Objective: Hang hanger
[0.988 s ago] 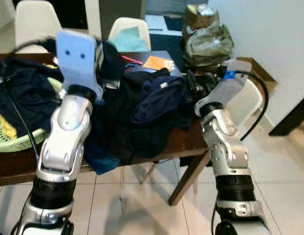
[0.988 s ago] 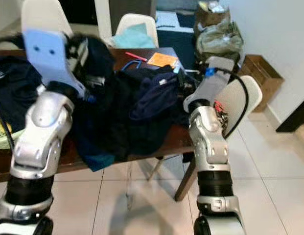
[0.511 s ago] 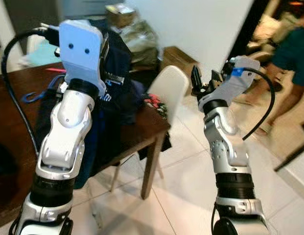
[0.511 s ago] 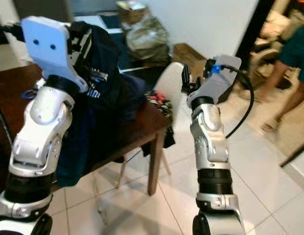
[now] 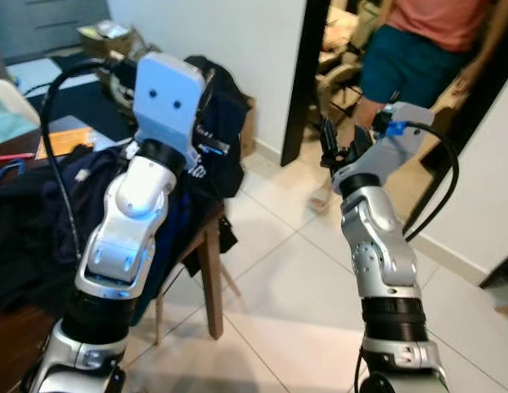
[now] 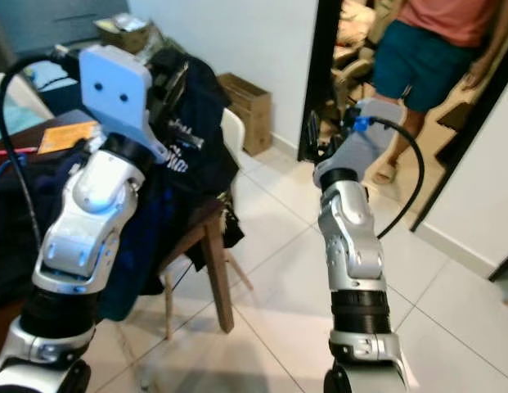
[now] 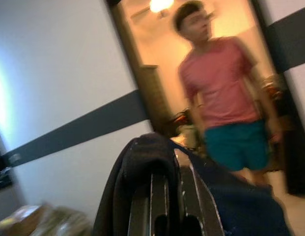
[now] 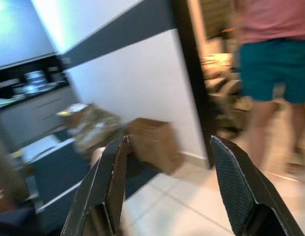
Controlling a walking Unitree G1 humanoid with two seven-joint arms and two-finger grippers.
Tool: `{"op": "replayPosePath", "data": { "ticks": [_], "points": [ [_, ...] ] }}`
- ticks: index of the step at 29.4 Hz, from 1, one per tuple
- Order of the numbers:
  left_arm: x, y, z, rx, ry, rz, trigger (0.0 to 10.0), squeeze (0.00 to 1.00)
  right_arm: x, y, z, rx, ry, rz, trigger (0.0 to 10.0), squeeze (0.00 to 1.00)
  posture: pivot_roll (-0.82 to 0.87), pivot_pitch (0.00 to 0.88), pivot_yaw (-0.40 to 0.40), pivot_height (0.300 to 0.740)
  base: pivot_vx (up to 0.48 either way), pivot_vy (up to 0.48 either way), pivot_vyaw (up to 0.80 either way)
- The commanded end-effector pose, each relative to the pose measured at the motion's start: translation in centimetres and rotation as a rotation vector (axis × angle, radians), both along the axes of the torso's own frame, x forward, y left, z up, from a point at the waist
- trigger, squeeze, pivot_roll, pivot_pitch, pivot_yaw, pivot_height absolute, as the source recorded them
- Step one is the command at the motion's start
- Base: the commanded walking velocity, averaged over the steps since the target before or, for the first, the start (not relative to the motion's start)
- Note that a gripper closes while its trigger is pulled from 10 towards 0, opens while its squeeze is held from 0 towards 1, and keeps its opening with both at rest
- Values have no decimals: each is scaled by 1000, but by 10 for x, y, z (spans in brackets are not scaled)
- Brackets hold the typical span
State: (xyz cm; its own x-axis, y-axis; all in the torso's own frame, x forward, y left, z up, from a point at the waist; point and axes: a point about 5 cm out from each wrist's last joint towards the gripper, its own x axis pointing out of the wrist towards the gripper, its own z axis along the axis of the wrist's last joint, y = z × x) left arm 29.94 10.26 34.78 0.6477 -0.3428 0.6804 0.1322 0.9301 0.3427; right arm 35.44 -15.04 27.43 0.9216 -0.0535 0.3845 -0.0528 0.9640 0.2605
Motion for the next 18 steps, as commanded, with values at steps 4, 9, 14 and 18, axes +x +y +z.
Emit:
{"op": "replayPosePath", "data": {
  "ticks": [4,9,14,18],
  "points": [
    [-11,-11,15,2,-100,-72,10000,0,-1,-5,4,9,-24,-34,10000,0,39,134,-36,740,0,0,-800],
    [0,-18,5,-30,46,-76,10000,0,1,-15,6,13,-33,-76,10000,0,43,132,-40,740,0,0,-800],
    [18,-23,-25,13,231,-79,10000,0,5,-9,-11,-70,74,-52,10000,0,22,128,-29,740,0,0,-800],
    [25,-18,-50,30,323,-30,10000,0,5,-8,-39,-134,208,-47,10000,0,23,133,-30,740,0,0,-800]
  ]
}}
